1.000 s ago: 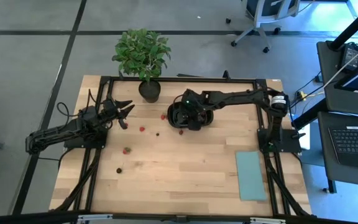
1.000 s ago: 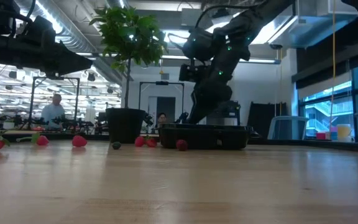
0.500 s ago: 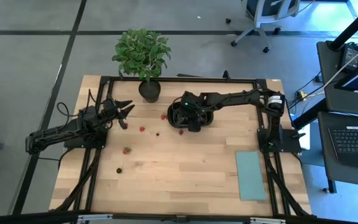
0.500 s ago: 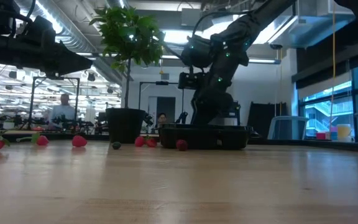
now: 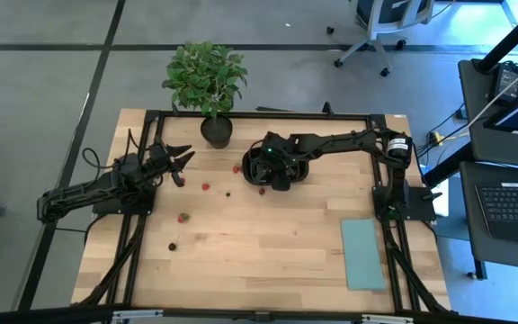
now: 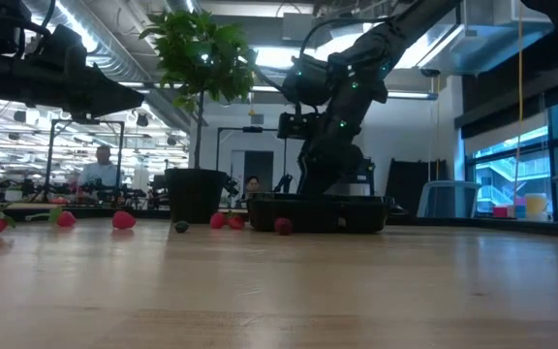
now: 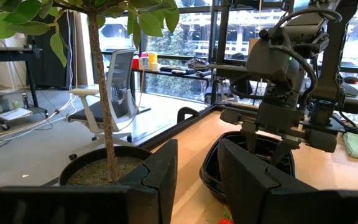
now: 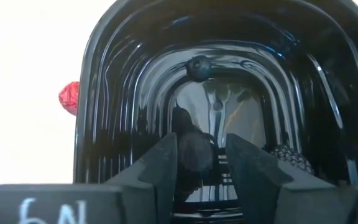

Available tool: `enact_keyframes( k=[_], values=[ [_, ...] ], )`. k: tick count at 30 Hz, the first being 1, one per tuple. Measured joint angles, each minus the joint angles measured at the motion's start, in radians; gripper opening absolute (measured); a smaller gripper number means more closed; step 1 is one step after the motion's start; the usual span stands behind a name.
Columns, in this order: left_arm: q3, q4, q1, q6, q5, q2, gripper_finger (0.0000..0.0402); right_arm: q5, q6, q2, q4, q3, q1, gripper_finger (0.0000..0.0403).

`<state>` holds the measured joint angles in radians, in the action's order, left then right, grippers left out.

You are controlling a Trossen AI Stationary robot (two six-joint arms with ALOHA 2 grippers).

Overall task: Pick and placing Produce into tupperware
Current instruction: Put the blackberry into the black container, then move the black container to the top of the table

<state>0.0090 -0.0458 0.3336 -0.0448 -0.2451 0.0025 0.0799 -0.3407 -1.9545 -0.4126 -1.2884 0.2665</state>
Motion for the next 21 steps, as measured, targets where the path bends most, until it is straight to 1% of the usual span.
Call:
enact_keyframes(
  k=[8, 12, 15, 21],
  values=[
    [0.000, 0.000, 0.000, 0.000, 0.000, 0.000, 0.0110, -0.006, 0.021, 0.000, -0.005, -0.002, 0.000, 0.0143],
    [0.000, 0.000, 0.000, 0.000, 0.000, 0.000, 0.0110, -0.058, 0.020, 0.005, -0.072, -0.044, 0.000, 0.0143],
    [0.000, 0.000, 0.000, 0.000, 0.000, 0.000, 0.0110, -0.060, 0.019, 0.006, -0.125, -0.095, -0.002, 0.0143],
    [0.000, 0.000, 0.000, 0.000, 0.000, 0.000, 0.0110, -0.060, 0.018, 0.006, -0.289, -0.197, -0.030, 0.0143]
  ],
)
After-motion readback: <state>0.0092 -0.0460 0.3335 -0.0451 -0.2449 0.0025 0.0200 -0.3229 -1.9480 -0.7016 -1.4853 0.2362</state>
